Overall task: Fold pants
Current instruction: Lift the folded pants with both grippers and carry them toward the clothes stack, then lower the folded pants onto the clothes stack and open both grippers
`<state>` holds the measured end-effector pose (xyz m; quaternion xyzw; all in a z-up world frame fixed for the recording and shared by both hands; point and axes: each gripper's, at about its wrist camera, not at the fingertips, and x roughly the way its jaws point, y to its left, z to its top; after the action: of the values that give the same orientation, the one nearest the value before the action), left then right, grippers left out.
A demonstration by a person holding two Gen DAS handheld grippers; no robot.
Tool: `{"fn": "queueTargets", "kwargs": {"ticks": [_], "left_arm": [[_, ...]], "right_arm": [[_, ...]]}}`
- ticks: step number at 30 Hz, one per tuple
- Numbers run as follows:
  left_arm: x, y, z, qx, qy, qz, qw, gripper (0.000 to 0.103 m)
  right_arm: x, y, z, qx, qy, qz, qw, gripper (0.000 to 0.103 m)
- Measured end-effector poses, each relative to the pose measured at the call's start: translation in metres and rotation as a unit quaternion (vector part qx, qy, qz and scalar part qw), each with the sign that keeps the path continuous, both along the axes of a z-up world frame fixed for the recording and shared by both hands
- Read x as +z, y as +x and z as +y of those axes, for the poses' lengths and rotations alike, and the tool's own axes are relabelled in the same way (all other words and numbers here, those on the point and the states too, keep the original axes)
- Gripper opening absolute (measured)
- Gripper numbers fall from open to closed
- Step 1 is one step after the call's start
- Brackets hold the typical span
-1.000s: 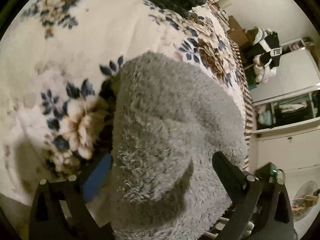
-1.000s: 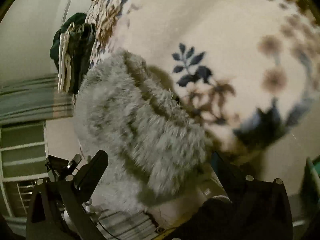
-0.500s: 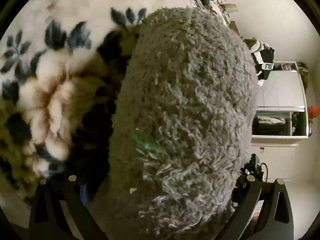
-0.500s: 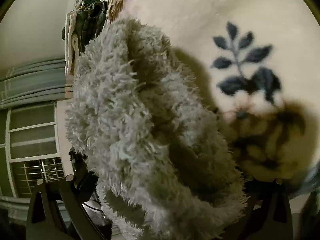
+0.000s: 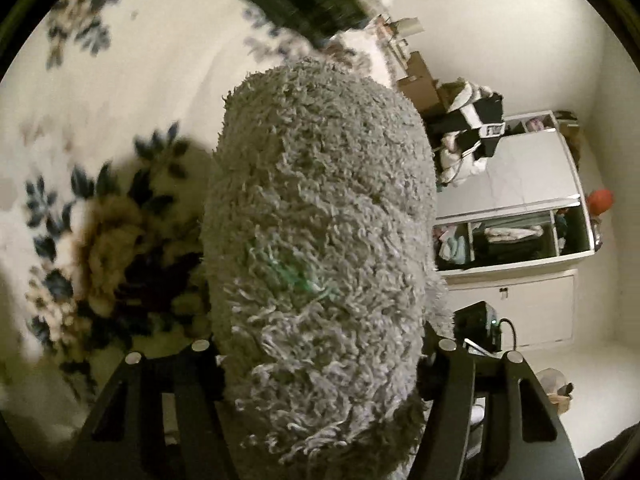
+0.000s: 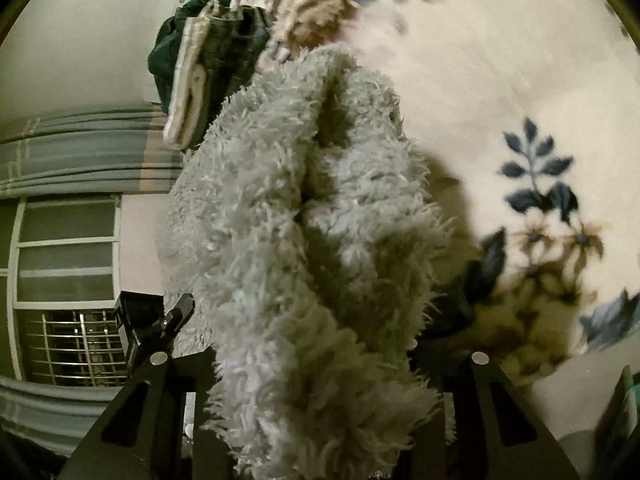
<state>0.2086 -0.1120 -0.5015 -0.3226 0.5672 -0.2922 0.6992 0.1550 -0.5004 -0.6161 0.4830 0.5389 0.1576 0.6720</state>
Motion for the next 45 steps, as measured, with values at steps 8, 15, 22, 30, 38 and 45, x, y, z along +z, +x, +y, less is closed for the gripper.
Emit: {"fn": "queueTargets", "kwargs": {"ticks": [8, 15, 22, 30, 38, 45], "left_arm": [[0.105, 0.065, 0.012, 0.022, -0.018, -0.05, 0.9983, 0.061], [0.164, 0.197, 0.035, 0.048, -0.041, -0.09, 0.9939, 0.061], [0.173, 0.375, 0.062, 0.052, -0.033, -0.112, 0.9919, 0.061], [0.093, 0.5, 0.086, 0.034, 0.036, -0.048, 0.9976, 0.062], [0.078, 0.486, 0.093, 0.033, 0.128, -0.045, 0.9902, 0.075], [0.121, 0.437, 0.077, 0.038, 0.29, -0.107, 0.9503, 0.093]], "right_arm": [[0.113, 0.073, 0.012, 0.024, -0.018, -0.055, 0.998, 0.04], [0.205, 0.218, 0.043, 0.017, -0.035, -0.113, 0.993, 0.04], [0.233, 0.392, 0.085, 0.003, -0.041, -0.133, 0.99, 0.04], [0.168, 0.53, 0.117, -0.008, -0.058, -0.082, 0.995, 0.04], [0.15, 0.533, 0.117, 0.027, -0.149, -0.036, 0.988, 0.077], [0.206, 0.489, 0.129, 0.048, -0.349, -0.031, 0.936, 0.097]]}}
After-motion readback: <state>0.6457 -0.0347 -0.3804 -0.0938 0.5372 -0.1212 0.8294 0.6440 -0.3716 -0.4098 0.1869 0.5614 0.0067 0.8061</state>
